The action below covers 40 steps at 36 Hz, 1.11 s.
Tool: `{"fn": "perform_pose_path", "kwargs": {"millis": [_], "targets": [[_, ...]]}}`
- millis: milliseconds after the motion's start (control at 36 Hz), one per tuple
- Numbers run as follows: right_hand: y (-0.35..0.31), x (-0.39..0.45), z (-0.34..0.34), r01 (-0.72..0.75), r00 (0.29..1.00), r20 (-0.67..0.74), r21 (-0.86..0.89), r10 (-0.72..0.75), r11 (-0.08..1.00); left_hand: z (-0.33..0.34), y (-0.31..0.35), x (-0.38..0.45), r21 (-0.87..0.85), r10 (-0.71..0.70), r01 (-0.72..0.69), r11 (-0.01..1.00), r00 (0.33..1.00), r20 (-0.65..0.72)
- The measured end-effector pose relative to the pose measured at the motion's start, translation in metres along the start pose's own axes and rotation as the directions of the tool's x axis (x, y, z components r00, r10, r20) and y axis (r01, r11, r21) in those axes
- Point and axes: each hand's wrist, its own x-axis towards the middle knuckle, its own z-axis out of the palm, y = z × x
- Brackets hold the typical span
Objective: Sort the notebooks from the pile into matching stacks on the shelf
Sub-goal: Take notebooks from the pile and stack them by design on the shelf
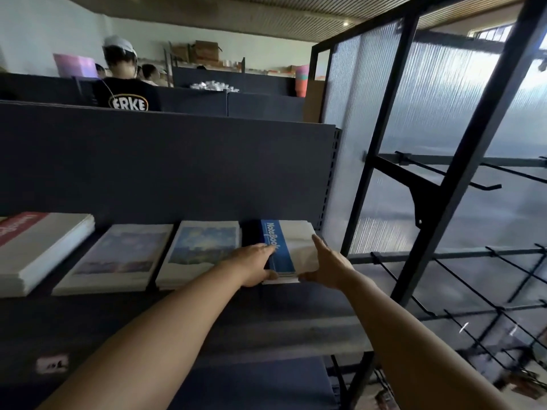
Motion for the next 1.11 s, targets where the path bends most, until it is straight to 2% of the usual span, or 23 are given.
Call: {"fn": "perform_pose_path", "kwargs": {"millis": [167,250,361,528,639,778,889,1111], "targets": [[0.000,0.001,0.005,-0.021,1.000,-0.014,0.106,0.023,0.994,0.003,0.009,-0.006,-0.063,-0.060,0.059,0.996,0.998,-0.006],[0.000,0.002,0.006,-0.068,0.997,-0.010,0.167,0.071,0.984,0.004,0.012,-0.006,-0.170,-0.068,0.063,0.983,0.997,-0.023],[0.000,0.005,0.007,-0.064,0.998,0.012,0.120,0.063,0.991,0.003,0.016,-0.004,-0.271,-0.108,0.099,0.957,0.994,-0.020],[0.005,0.006,0.008,-0.078,0.996,0.059,0.073,0.073,0.994,0.006,0.016,-0.004,-0.228,-0.103,0.099,0.969,0.995,-0.004],[0.006,0.006,0.005,-0.054,0.998,0.039,-0.072,0.057,0.996,0.003,0.018,-0.004,-0.122,-0.066,0.066,0.990,0.998,0.004],[-0.002,0.005,0.000,0.025,0.998,-0.056,-0.231,-0.039,0.973,-0.002,0.021,-0.008,-0.044,-0.050,0.049,0.998,0.999,-0.013],[-0.020,0.002,0.000,0.136,0.984,-0.074,-0.293,-0.164,0.946,-0.004,0.013,-0.022,-0.008,-0.089,0.089,0.996,0.989,-0.116],[-0.094,-0.002,0.029,0.393,0.891,-0.118,-0.282,-0.439,0.875,-0.015,-0.043,-0.081,0.060,-0.235,0.265,0.962,0.924,-0.301]]}}
